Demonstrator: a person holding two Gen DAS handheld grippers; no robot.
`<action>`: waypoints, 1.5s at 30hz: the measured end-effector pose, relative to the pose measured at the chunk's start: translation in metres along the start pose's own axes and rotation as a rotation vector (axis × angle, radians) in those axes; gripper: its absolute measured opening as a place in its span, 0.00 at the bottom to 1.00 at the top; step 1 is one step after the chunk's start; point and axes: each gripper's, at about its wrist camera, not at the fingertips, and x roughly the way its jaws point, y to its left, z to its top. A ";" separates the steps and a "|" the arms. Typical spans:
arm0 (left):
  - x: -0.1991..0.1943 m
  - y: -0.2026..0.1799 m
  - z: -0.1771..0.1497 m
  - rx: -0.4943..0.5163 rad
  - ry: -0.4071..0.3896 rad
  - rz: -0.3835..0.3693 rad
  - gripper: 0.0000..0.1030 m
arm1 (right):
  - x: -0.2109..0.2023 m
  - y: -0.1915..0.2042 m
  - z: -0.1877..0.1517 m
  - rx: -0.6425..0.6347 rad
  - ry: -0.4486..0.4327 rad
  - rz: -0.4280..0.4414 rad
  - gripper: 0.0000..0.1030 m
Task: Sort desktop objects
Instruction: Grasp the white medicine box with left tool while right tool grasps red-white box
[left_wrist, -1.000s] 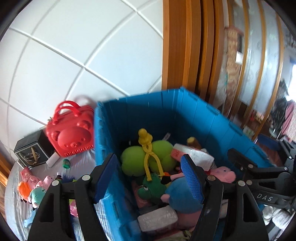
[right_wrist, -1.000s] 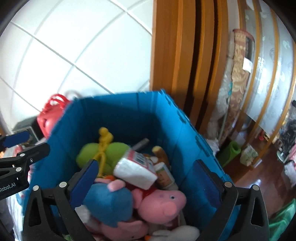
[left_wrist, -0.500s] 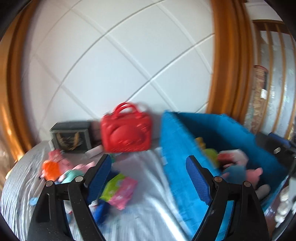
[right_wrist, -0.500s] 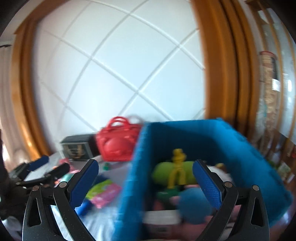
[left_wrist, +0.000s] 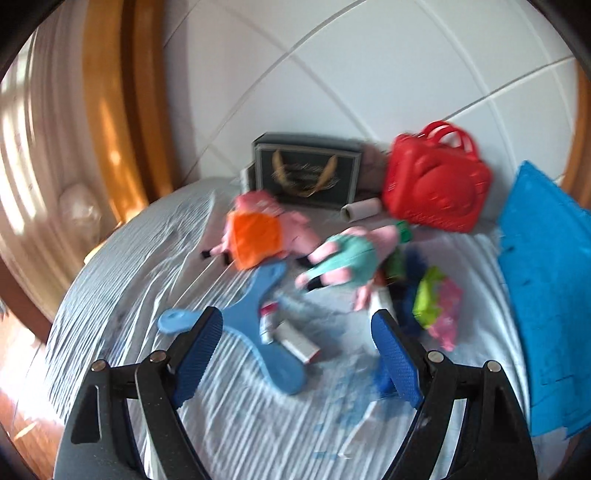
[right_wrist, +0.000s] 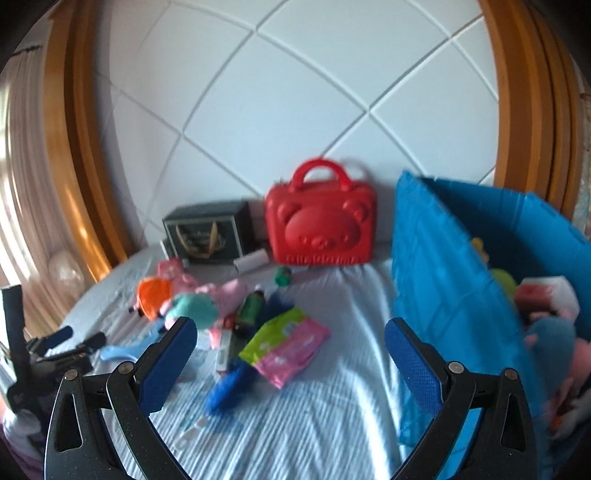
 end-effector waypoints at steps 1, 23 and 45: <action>0.010 0.008 -0.004 -0.019 0.025 0.010 0.80 | 0.013 0.003 -0.006 0.000 0.030 0.002 1.00; 0.216 -0.024 -0.057 -0.238 0.400 0.021 0.50 | 0.214 0.040 -0.047 -0.078 0.342 0.093 1.00; 0.197 -0.029 -0.049 -0.141 0.341 -0.064 0.25 | 0.320 0.130 -0.079 -0.255 0.529 0.159 0.29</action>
